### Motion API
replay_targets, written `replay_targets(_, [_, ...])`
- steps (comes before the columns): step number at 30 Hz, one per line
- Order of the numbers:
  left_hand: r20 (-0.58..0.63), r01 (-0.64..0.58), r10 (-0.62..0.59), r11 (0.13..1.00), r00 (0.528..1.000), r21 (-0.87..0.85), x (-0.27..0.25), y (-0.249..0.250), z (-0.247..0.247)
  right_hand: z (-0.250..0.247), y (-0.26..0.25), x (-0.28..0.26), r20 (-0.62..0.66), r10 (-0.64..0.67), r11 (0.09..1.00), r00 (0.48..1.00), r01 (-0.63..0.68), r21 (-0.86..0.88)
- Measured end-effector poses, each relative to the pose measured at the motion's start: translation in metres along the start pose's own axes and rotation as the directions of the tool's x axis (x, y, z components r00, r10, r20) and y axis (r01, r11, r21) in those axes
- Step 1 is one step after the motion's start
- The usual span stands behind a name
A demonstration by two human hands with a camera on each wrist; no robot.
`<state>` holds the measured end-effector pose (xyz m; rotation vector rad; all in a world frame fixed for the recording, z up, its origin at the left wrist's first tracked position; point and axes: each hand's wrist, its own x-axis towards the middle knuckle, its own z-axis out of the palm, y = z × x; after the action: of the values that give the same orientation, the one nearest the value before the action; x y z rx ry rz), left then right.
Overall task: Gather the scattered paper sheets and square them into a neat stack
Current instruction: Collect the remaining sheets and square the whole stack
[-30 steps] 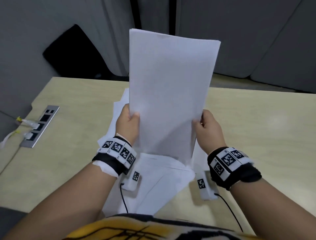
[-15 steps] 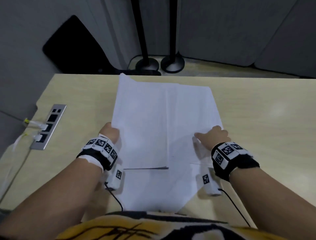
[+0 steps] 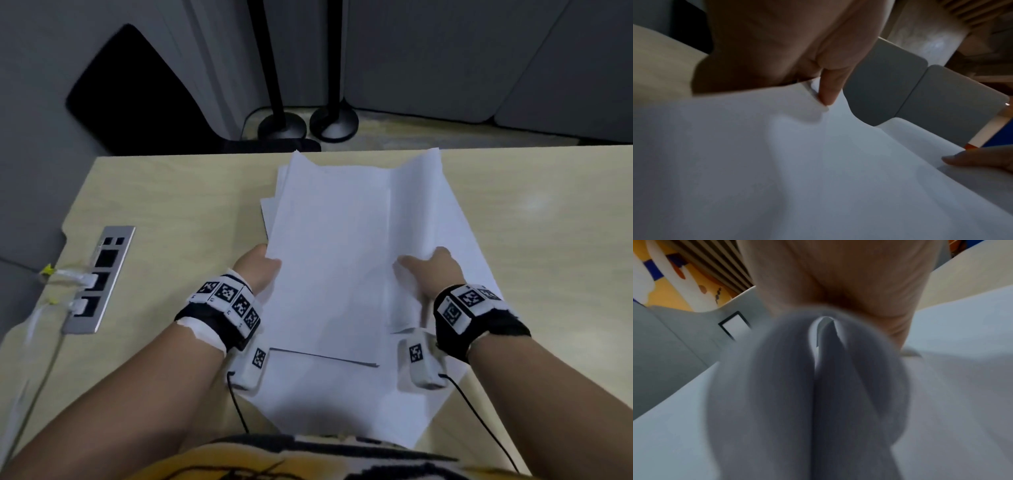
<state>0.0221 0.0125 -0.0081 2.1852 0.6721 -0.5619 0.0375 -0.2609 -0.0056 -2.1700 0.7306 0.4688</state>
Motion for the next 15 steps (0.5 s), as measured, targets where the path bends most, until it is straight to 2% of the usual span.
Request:
replay_targets(4, [-0.025,-0.071,0.071,0.997,0.997,0.013,0.004,-0.001,-0.005,0.006,0.001,0.001,0.076,-0.051,0.998,0.996,0.049,0.028])
replay_targets(6, [-0.057,-0.094,0.096,0.995,0.994,0.033,0.007,-0.001,-0.007,0.006,0.003,0.001,0.056,-0.067,0.997,0.996,0.064,0.046])
replay_targets(11, [-0.061,-0.050,0.051,0.999,0.997,0.018,0.006,-0.004,-0.002,-0.009,0.003,0.001,-0.111,-0.101,0.994,0.989,0.104,0.027])
replay_targets(15, [-0.039,0.025,-0.025,1.000,0.999,0.005,0.003,-0.016,0.006,-0.030,-0.002,0.001,-0.337,-0.199,0.978,0.920,0.207,-0.013])
